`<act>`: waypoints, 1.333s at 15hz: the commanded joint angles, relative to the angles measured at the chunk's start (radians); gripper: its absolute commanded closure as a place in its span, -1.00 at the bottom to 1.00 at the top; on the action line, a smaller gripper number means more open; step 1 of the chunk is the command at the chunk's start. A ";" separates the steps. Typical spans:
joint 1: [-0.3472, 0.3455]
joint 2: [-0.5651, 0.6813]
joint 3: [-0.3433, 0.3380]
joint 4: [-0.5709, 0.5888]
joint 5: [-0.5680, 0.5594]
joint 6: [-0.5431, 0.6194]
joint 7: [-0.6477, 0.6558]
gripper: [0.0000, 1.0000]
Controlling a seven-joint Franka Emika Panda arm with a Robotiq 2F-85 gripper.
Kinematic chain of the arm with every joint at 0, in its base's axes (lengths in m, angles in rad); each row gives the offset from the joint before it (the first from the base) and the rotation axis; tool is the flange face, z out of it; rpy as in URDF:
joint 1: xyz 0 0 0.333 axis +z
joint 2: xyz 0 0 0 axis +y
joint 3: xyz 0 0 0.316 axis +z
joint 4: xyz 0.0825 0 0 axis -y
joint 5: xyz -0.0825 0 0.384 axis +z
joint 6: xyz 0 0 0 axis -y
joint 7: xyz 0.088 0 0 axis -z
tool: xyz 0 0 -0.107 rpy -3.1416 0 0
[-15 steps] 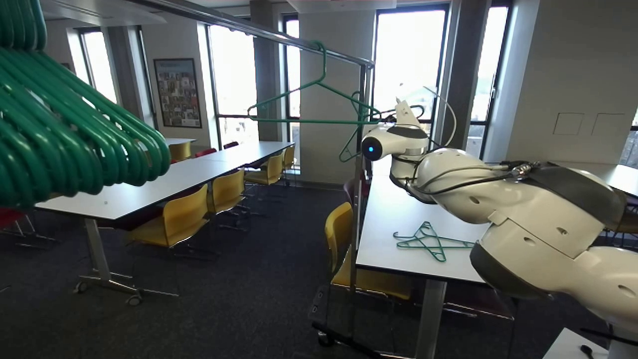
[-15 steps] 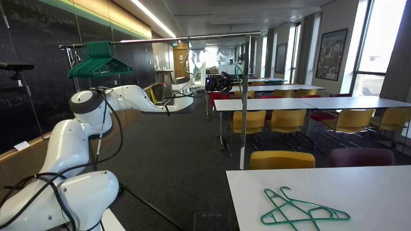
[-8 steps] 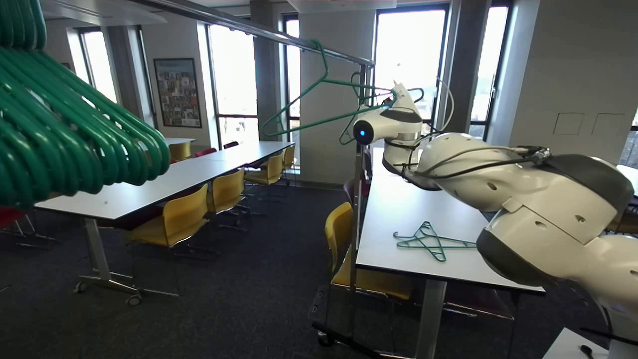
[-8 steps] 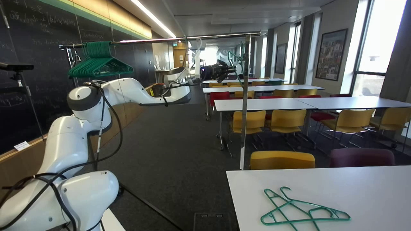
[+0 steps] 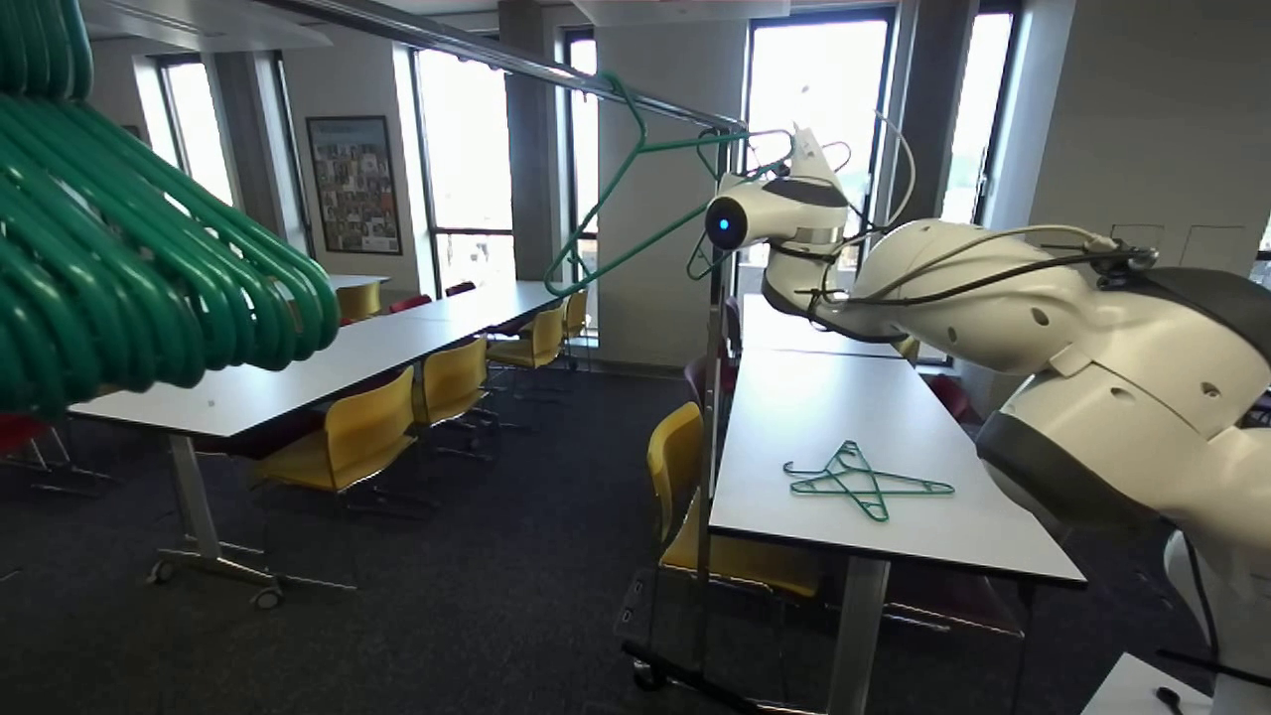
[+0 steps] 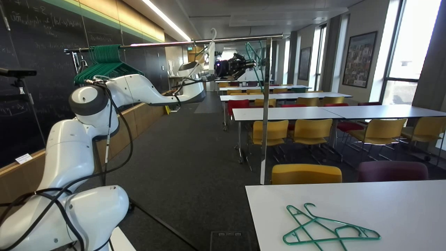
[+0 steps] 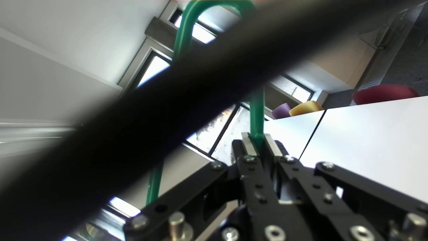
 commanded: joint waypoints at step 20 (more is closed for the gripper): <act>-0.478 -0.257 0.815 0.519 -0.424 -0.501 0.031 0.95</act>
